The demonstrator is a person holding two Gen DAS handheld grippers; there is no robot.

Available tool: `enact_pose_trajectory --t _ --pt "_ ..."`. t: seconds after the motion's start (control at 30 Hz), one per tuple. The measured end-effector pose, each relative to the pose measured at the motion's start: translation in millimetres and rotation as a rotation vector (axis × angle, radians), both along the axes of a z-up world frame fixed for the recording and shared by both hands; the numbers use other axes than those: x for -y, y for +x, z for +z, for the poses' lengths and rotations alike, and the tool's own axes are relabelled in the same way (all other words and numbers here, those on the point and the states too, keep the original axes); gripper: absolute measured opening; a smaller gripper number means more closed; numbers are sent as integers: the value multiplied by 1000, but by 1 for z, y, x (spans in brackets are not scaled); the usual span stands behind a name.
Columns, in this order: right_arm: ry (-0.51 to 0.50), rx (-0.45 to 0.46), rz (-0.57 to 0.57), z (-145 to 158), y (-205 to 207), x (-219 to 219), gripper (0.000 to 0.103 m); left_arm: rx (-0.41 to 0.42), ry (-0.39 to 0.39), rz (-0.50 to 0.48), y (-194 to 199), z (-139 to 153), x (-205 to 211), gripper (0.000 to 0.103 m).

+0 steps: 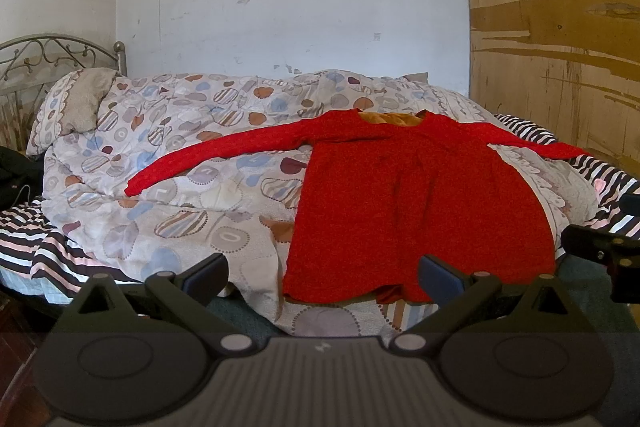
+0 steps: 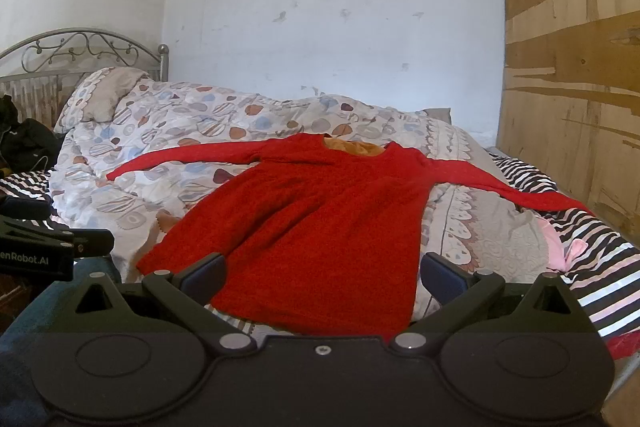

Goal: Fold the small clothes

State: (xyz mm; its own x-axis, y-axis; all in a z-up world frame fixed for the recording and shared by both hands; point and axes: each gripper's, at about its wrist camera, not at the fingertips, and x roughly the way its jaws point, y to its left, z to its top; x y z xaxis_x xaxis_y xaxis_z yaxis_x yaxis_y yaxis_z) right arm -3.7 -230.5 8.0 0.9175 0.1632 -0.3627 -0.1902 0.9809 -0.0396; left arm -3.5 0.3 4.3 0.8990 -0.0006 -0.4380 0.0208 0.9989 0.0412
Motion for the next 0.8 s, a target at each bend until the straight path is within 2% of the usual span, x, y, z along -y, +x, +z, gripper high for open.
enact_pose_trajectory --t 0.43,0.57,0.8 --pt "0 -1 0 1 2 2 103 -6 9 5 -2 7 -1 103" --pt "17 -15 1 -2 1 -2 103 -46 40 4 8 11 1 103" --pt "87 -82 -16 3 22 17 103 -136 47 -45 55 18 6 103"
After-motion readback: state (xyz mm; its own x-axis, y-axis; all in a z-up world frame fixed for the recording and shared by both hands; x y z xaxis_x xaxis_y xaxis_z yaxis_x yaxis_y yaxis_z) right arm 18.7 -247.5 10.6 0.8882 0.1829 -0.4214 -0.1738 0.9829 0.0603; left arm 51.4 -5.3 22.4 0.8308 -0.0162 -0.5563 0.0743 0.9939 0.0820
